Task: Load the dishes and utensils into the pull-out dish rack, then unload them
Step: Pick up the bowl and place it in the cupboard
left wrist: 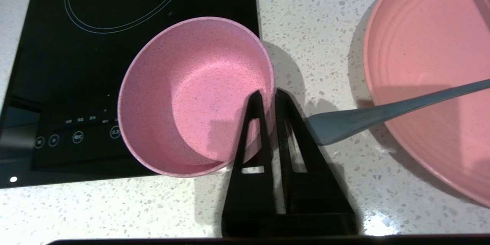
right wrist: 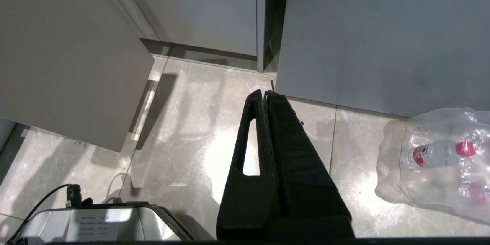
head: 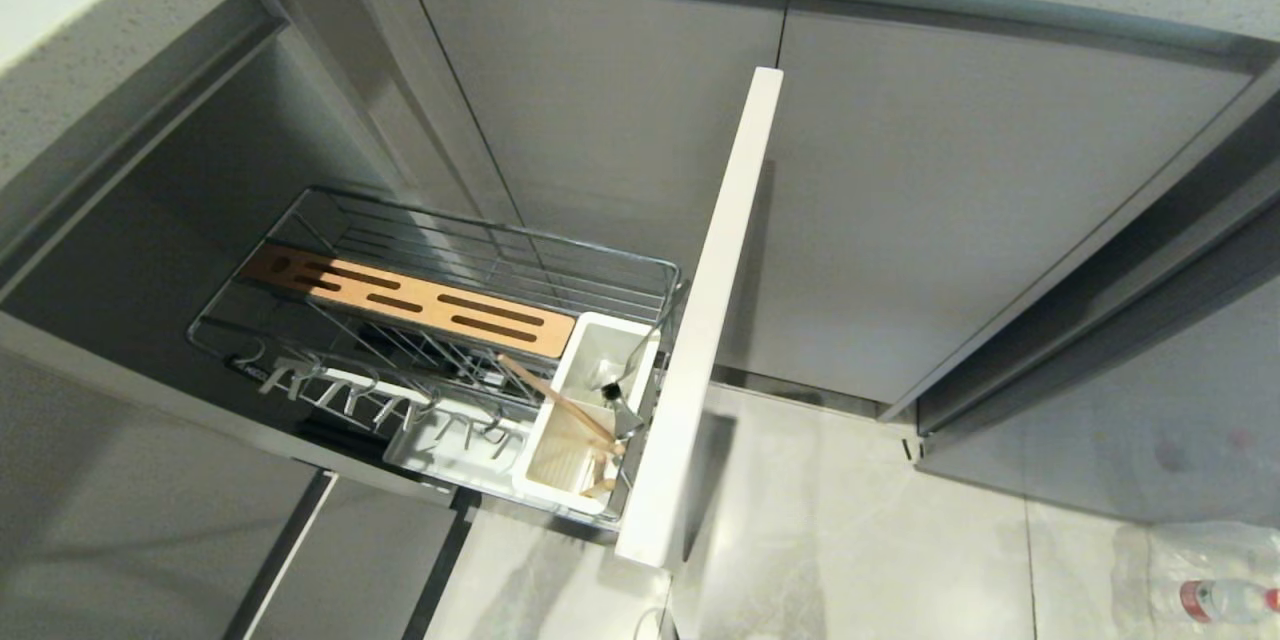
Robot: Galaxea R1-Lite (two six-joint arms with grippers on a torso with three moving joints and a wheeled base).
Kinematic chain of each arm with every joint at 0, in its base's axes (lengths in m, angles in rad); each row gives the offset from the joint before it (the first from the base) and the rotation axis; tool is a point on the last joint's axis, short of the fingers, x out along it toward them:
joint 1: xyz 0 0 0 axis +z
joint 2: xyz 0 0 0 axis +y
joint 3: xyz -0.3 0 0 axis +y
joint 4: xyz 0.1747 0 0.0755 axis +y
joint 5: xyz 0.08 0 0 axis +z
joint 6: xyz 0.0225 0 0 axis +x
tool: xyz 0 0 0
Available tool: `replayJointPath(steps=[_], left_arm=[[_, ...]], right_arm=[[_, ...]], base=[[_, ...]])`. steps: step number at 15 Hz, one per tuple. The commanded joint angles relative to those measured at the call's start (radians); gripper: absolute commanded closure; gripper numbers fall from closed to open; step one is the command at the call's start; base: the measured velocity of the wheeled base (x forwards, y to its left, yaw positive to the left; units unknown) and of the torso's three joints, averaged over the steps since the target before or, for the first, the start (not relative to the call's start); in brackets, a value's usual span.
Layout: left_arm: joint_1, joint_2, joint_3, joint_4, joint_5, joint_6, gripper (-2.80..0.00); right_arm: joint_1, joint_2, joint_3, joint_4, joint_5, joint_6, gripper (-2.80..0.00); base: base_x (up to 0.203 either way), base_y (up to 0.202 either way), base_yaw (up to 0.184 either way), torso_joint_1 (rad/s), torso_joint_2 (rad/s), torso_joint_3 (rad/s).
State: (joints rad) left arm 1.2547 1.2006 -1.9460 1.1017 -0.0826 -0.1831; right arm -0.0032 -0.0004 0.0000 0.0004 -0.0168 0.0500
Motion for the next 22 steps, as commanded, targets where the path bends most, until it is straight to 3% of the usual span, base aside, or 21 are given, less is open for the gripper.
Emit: replayJointPath(steps=[1,5,10,15,22], left_arm=[[0.002,0.0,0.0,0.006,0.0,-0.003,-2.8],[0.015,0.012,0.004,0.006,-0.002,-0.022,-2.8],[0.024,0.038,0.006,0.0,-0.023,-0.118,-2.8],[0.052,0.079,0.038,-0.008,-0.03,-0.121,-2.8],[0.065,0.093,0.084,-0.013,-0.109,-0.122,-2.8]], right_arm=[[0.0,0.0,0.002,0.0,0.0,0.001,0.0],[0.0,0.0,0.002,0.0,0.0,0.001,0.0],[0.0,0.0,0.002,0.0,0.0,0.001,0.0],[0.0,0.0,0.002,0.001,0.0,0.001,0.0],[0.0,0.0,0.002,0.0,0.0,0.001,0.0]], base=[[0.0,0.0,0.0,0.0,0.0,0.0],[0.0,0.0,0.0,0.0,0.0,0.0],[0.0,0.0,0.0,0.0,0.0,0.0],[0.0,0.0,0.0,0.0,0.0,0.0],[0.0,0.0,0.0,0.0,0.0,0.0]])
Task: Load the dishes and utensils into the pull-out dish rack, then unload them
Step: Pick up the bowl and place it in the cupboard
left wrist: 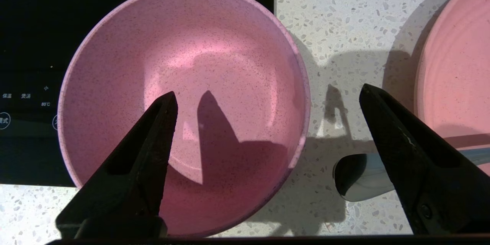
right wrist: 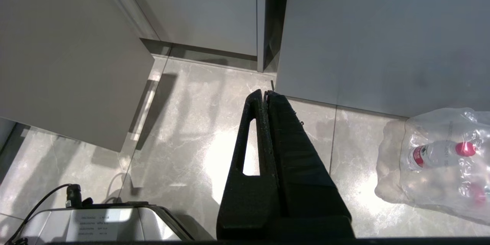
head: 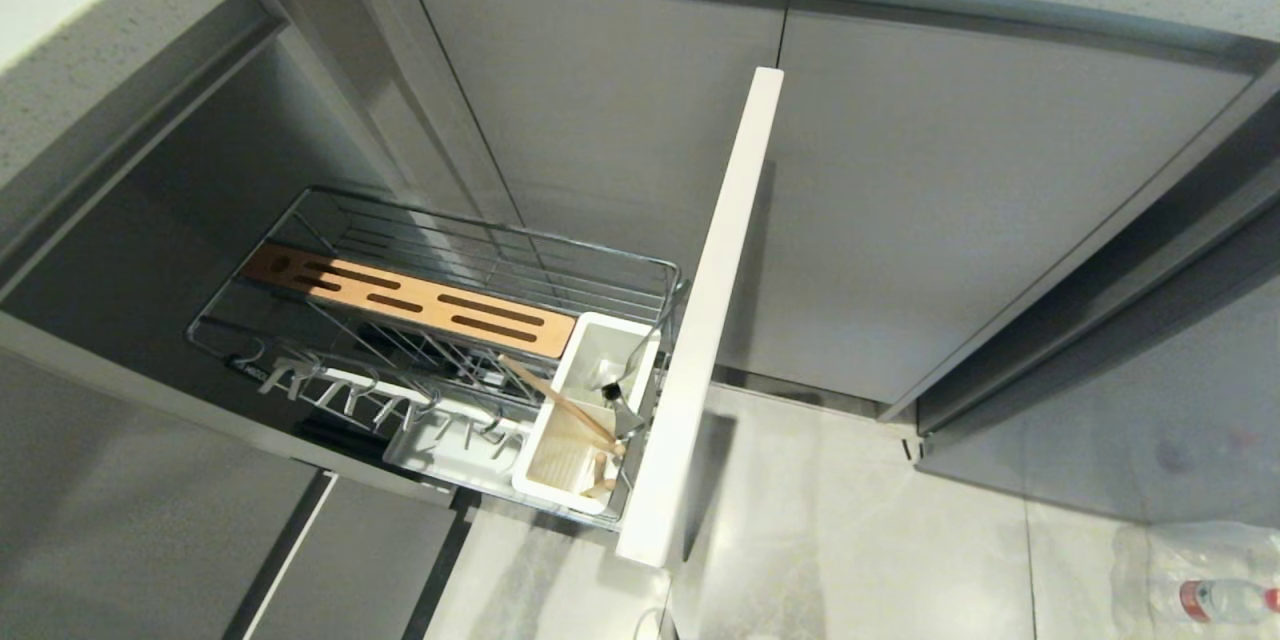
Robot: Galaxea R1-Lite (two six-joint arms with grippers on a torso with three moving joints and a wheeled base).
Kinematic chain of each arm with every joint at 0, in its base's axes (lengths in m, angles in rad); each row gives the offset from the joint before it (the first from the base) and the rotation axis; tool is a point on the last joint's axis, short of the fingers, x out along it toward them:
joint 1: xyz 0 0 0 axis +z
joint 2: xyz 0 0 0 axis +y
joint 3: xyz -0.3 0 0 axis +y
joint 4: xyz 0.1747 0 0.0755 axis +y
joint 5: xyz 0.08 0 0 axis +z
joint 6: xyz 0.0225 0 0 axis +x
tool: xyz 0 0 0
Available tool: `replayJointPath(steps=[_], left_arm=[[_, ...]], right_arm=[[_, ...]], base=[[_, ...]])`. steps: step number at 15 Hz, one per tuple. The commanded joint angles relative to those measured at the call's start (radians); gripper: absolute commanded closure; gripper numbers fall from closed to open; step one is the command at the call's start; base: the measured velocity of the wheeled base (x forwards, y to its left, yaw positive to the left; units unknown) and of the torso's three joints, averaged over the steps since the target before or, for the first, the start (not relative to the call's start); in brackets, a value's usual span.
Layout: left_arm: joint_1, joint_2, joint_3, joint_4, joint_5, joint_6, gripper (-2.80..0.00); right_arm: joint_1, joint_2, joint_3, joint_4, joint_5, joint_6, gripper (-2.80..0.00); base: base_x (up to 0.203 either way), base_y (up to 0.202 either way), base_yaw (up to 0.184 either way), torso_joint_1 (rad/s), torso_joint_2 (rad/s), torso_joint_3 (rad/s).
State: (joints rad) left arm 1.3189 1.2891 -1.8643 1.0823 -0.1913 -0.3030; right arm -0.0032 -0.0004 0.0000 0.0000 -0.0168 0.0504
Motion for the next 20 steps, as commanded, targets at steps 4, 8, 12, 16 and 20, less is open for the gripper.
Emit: replayJointPath(steps=[4,8,12,16,20], left_arm=[[0.001,0.003,0.011,-0.014,-0.002,-0.001,0.0],[0.002,0.002,0.017,-0.035,-0.002,-0.002,0.0],[0.003,0.001,0.019,-0.041,-0.002,-0.004,0.0],[0.003,-0.005,0.017,-0.044,-0.002,-0.004,0.0],[0.002,-0.058,0.01,-0.161,-0.008,-0.044,0.0]], right_arm=[[0.0,0.0,0.002,0.0,0.0,0.0,0.0],[0.0,0.0,0.002,0.001,0.0,0.0,0.0],[0.0,0.0,0.002,0.0,0.0,0.0,0.0],[0.0,0.0,0.002,0.0,0.0,0.0,0.0],[0.0,0.0,0.002,0.002,0.0,0.0,0.0]], base=[[0.0,0.0,0.0,0.0,0.0,0.0],[0.0,0.0,0.0,0.0,0.0,0.0],[0.0,0.0,0.0,0.0,0.0,0.0],[0.0,0.0,0.0,0.0,0.0,0.0],[0.0,0.0,0.0,0.0,0.0,0.0]])
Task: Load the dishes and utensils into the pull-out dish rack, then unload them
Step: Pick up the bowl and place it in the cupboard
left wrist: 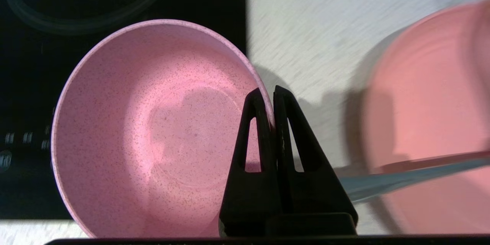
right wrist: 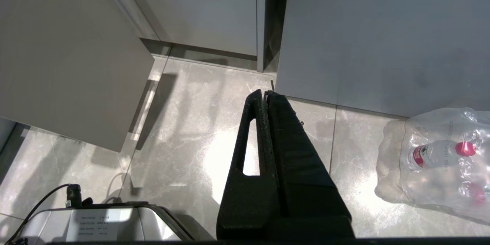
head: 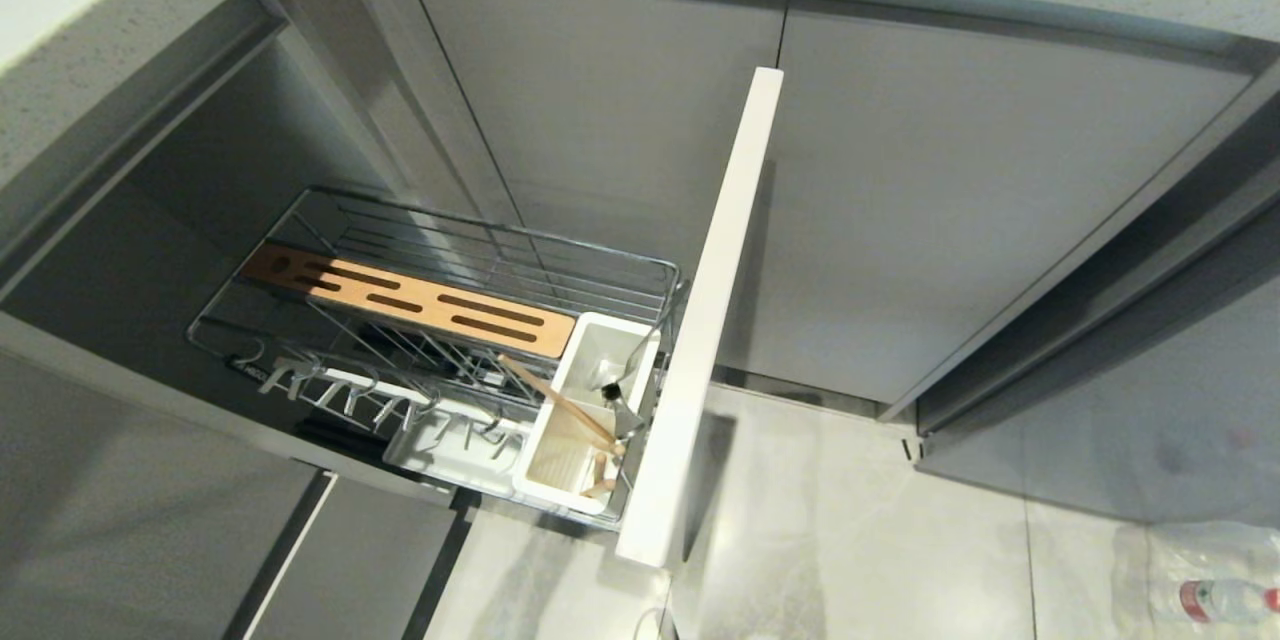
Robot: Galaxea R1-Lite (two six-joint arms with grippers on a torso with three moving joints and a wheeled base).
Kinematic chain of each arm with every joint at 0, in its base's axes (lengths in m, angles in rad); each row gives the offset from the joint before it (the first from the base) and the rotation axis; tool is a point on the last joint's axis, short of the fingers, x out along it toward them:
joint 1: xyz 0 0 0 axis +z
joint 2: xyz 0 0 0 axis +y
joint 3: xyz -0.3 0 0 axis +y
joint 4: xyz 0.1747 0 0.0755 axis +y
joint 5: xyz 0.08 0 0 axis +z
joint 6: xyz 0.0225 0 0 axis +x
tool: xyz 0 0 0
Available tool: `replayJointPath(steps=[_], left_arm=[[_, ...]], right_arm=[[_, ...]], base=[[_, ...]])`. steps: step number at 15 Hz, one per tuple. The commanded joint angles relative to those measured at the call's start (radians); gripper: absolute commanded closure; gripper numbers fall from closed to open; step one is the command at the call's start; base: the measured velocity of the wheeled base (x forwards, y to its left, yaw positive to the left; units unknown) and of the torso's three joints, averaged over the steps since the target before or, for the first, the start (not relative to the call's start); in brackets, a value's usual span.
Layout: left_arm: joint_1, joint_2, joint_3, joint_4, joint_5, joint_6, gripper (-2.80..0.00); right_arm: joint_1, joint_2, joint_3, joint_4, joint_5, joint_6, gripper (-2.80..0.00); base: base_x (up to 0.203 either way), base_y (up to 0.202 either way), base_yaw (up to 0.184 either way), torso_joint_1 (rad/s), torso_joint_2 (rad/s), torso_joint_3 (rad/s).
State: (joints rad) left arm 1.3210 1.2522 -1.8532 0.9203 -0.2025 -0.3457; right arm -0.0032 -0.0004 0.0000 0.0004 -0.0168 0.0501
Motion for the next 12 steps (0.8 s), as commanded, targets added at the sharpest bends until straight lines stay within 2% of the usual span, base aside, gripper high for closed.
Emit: replayJointPath(steps=[1,3,6,8,10,12], left_arm=[[-0.004,-0.038,-0.002,-0.036,-0.015,-0.005,0.0],[-0.044,-0.068,-0.004,-0.085,-0.064,-0.007,0.0],[-0.201,-0.091,-0.021,-0.144,-0.076,-0.006,0.0],[-0.335,-0.104,-0.035,-0.179,-0.076,-0.006,0.0],[-0.513,-0.126,-0.035,-0.237,-0.072,-0.013,0.0],[-0.702,-0.148,-0.037,-0.307,-0.055,-0.068,0.0]], right_arm=[[0.0,0.0,0.002,0.0,0.0,0.001,0.0],[0.0,0.0,0.002,0.0,0.0,0.001,0.0],[0.0,0.0,0.002,0.0,0.0,0.001,0.0],[0.0,0.0,0.002,0.0,0.0,0.001,0.0],[0.0,0.0,0.002,0.0,0.0,0.001,0.0],[0.0,0.0,0.002,0.0,0.0,0.001,0.0]], base=[[0.0,0.0,0.0,0.0,0.0,0.0],[0.0,0.0,0.0,0.0,0.0,0.0],[0.0,0.0,0.0,0.0,0.0,0.0],[0.0,0.0,0.0,0.0,0.0,0.0],[0.0,0.0,0.0,0.0,0.0,0.0],[0.0,0.0,0.0,0.0,0.0,0.0]])
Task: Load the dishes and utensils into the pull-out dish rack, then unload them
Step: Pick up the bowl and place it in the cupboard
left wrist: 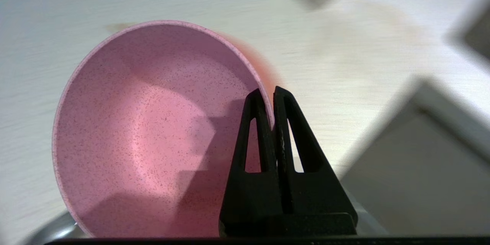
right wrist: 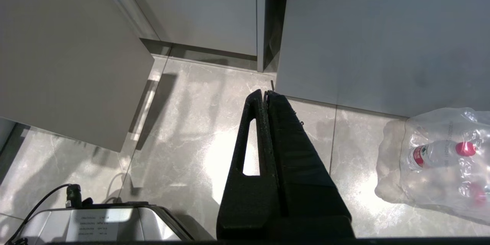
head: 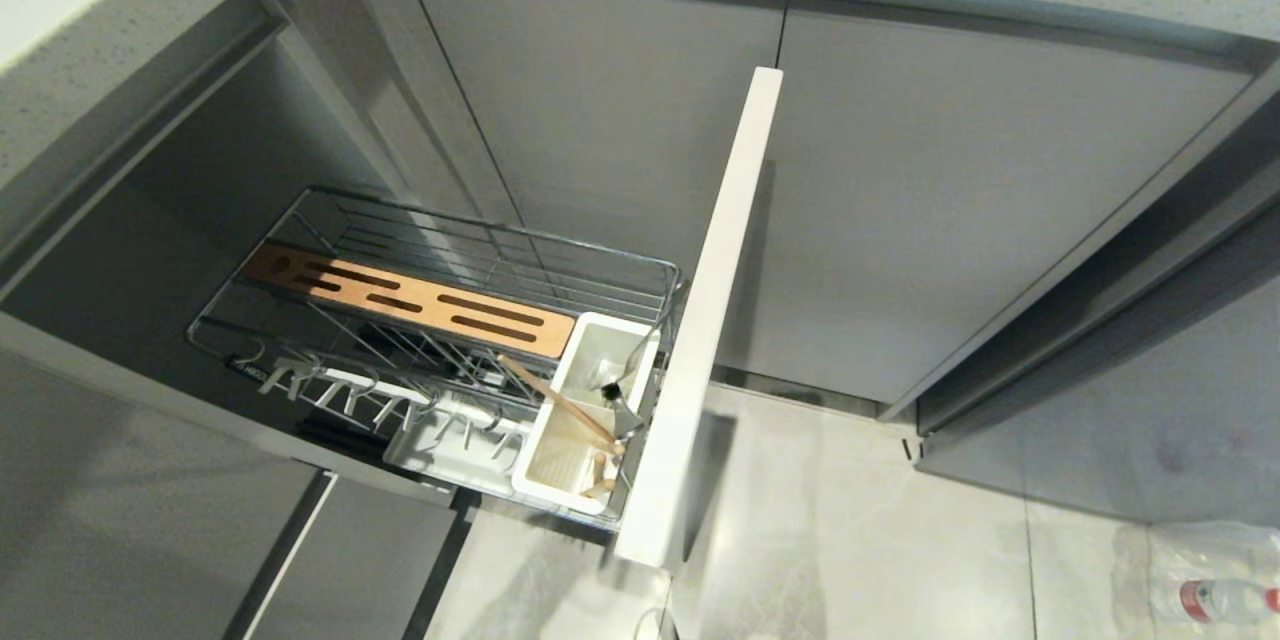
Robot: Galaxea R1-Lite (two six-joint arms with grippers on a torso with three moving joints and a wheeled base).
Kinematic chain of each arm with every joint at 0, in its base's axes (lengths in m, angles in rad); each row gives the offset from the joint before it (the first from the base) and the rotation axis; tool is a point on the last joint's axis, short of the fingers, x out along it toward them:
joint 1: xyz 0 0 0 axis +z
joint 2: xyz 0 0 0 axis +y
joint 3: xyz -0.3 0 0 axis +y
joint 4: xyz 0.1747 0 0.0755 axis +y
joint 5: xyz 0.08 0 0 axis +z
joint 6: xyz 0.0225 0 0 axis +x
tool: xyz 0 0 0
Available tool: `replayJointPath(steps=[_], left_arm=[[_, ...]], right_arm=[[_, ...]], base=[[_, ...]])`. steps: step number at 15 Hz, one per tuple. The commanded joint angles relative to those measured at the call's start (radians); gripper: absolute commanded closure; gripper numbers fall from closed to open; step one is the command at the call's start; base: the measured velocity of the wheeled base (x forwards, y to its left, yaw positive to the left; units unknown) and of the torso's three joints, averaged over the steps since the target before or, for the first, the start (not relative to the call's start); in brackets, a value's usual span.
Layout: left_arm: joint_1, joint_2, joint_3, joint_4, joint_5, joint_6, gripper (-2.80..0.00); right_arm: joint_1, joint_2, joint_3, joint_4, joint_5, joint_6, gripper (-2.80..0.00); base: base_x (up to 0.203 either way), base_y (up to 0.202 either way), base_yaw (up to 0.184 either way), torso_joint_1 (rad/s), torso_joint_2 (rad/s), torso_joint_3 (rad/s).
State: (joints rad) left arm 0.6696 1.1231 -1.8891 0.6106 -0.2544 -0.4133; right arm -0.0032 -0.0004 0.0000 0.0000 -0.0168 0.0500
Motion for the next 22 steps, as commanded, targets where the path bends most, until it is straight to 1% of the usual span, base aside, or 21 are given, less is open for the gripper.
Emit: replayJointPath(steps=[1,2,3,5,6,8,9,10,11,12,13,14,15,18,20,22], left_arm=[[-0.166,-0.032,0.004,-0.041,0.011,-0.053,0.0],[-0.272,-0.048,0.021,-0.1,0.03,-0.111,0.0],[-0.356,-0.062,0.048,-0.176,0.05,-0.165,0.0],[-0.511,-0.093,0.166,-0.376,0.095,-0.259,0.0],[-0.571,-0.109,0.214,-0.439,0.104,-0.284,0.0],[-0.725,-0.144,0.323,-0.56,0.113,-0.312,0.0],[-0.791,-0.156,0.37,-0.602,0.116,-0.318,0.0],[-0.838,-0.158,0.394,-0.617,0.119,-0.318,0.0],[-0.88,-0.152,0.408,-0.599,0.113,-0.3,0.0],[-0.915,-0.145,0.416,-0.553,0.09,-0.216,0.0],[-0.939,-0.143,0.431,-0.507,0.075,-0.104,0.0],[-0.973,-0.145,0.457,-0.445,0.065,0.025,0.0],[-1.01,-0.157,0.476,-0.394,0.062,0.102,0.0],[-1.08,-0.191,0.494,-0.379,0.061,0.118,0.0],[-1.107,-0.187,0.499,-0.386,0.075,0.131,0.0],[-1.151,-0.172,0.53,-0.392,0.112,0.196,0.0]], right_arm=[[0.0,0.0,0.002,0.0,0.0,0.001,0.0],[0.0,0.0,0.002,0.0,0.0,0.001,0.0],[0.0,0.0,0.002,0.0,0.0,0.001,0.0],[0.0,0.0,0.002,0.0,0.0,0.001,0.0],[0.0,0.0,0.002,0.001,0.0,0.001,0.0],[0.0,0.0,0.002,0.0,0.0,0.001,0.0],[0.0,0.0,0.002,0.002,0.0,0.001,0.0],[0.0,0.0,0.002,0.001,0.0,0.001,0.0],[0.0,0.0,0.002,0.0,0.0,0.001,0.0],[0.0,0.0,0.002,0.0,0.0,0.001,0.0],[0.0,0.0,0.002,0.001,0.0,0.001,0.0],[0.0,0.0,0.002,0.0,0.0,0.001,0.0],[0.0,0.0,0.002,0.0,0.0,0.001,0.0],[0.0,0.0,0.002,0.0,0.0,0.001,0.0],[0.0,0.0,0.002,0.002,0.0,0.001,0.0],[0.0,0.0,0.002,0.0,0.0,0.001,0.0]], base=[[0.0,0.0,0.0,0.0,0.0,0.0],[0.0,0.0,0.0,0.0,0.0,0.0],[0.0,0.0,0.0,0.0,0.0,0.0],[0.0,0.0,0.0,0.0,0.0,0.0],[0.0,0.0,0.0,0.0,0.0,0.0],[0.0,0.0,0.0,0.0,0.0,0.0],[0.0,0.0,0.0,0.0,0.0,0.0],[0.0,0.0,0.0,0.0,0.0,0.0],[0.0,0.0,0.0,0.0,0.0,0.0],[0.0,0.0,0.0,0.0,0.0,0.0],[0.0,0.0,0.0,0.0,0.0,0.0],[0.0,0.0,0.0,0.0,0.0,0.0],[0.0,0.0,0.0,0.0,0.0,0.0],[0.0,0.0,0.0,0.0,0.0,0.0],[0.0,0.0,0.0,0.0,0.0,0.0],[0.0,0.0,0.0,0.0,0.0,0.0]])
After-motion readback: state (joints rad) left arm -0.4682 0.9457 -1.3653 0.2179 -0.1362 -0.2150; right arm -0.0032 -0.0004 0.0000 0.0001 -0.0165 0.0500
